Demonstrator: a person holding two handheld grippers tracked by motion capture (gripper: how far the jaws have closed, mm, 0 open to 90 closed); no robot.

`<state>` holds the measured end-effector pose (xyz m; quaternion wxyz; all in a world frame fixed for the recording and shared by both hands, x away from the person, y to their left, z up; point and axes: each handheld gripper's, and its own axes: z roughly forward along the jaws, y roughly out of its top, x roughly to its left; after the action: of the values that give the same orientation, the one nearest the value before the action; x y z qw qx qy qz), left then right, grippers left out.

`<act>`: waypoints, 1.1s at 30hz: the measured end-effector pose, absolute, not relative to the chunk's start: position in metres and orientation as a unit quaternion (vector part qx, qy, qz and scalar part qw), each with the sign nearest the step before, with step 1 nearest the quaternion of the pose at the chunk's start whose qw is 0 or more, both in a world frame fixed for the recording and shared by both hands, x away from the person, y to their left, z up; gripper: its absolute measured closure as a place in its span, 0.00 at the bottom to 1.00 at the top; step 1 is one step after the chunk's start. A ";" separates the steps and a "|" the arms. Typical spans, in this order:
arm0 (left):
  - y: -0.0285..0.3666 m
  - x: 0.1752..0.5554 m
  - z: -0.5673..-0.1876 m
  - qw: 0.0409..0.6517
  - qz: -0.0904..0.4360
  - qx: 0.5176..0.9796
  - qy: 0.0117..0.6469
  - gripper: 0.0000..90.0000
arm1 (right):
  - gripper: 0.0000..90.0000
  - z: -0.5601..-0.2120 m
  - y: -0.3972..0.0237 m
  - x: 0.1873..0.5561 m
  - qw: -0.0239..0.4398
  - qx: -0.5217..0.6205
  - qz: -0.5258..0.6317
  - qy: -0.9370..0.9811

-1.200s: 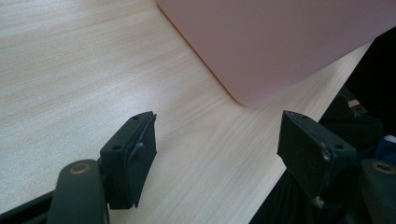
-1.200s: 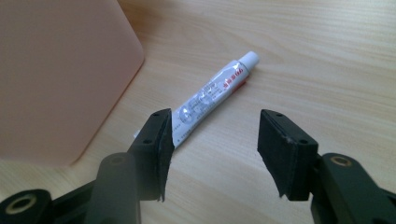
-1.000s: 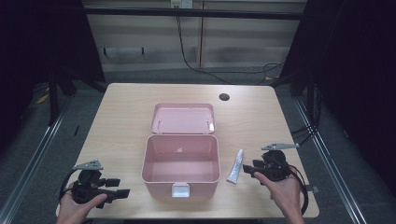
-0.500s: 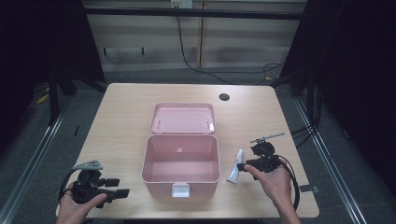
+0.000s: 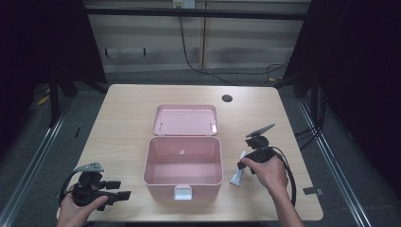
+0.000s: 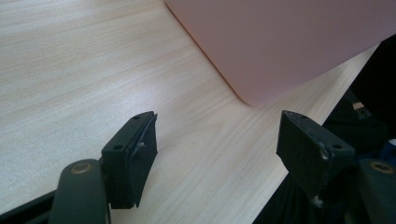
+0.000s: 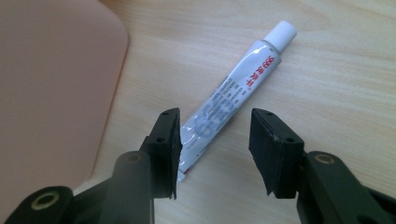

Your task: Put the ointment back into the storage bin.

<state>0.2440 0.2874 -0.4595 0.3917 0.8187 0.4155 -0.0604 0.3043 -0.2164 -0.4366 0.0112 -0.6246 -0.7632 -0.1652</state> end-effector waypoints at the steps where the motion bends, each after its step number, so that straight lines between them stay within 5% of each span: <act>1: 0.288 0.244 -0.460 0.391 -0.060 0.819 0.416 0.32 | 0.61 -0.437 -0.217 0.307 0.013 -0.627 -0.162 -0.762; 24: 0.288 0.244 -0.460 0.389 -0.059 0.819 0.417 0.33 | 0.65 -0.457 -0.204 0.329 0.027 -0.642 -0.106 -0.759; 33: 0.288 0.244 -0.460 0.389 -0.061 0.819 0.418 0.33 | 0.74 -0.463 -0.198 0.332 0.025 -0.631 -0.092 -0.770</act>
<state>0.2445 0.2881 -0.4600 0.3892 0.8186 0.4180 -0.0607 0.3321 -0.1982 -0.4633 0.0247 -0.6312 -0.7698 -0.0916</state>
